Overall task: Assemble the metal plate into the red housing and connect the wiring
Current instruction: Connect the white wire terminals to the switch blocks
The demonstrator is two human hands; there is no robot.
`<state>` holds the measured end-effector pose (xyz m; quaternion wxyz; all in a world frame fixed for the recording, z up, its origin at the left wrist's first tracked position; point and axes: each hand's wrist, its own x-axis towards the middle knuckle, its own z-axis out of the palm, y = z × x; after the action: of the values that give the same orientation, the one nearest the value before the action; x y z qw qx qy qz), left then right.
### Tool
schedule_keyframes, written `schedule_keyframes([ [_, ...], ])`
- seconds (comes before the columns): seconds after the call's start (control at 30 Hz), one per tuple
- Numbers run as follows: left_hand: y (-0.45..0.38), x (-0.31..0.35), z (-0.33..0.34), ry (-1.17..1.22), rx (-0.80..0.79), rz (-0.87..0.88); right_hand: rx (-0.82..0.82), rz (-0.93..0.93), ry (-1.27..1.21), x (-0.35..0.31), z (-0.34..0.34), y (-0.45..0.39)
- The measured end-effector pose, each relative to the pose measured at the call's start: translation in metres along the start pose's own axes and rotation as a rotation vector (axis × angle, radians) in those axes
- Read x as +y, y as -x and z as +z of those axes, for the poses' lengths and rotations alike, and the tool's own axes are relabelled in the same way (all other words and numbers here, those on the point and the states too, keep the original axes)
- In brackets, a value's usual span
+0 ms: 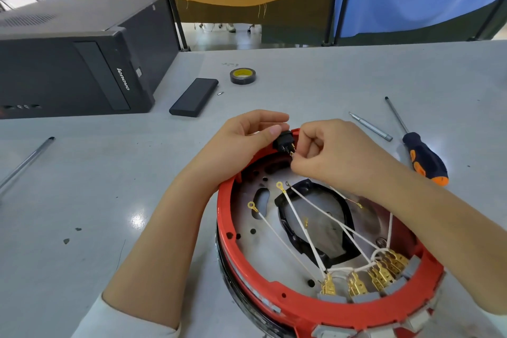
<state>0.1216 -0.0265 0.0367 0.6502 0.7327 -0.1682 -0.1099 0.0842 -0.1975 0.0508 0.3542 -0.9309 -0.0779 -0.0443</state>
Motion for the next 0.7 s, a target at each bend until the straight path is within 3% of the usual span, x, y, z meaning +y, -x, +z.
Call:
schedule_keyframes([
  [0.17,0.000,-0.002,0.000,-0.063,-0.003,0.002,0.034,-0.041,0.148,0.000,0.004,0.001],
  [0.7,0.001,0.000,0.000,-0.135,0.019,-0.033,0.133,-0.099,0.291,-0.011,0.011,0.005],
])
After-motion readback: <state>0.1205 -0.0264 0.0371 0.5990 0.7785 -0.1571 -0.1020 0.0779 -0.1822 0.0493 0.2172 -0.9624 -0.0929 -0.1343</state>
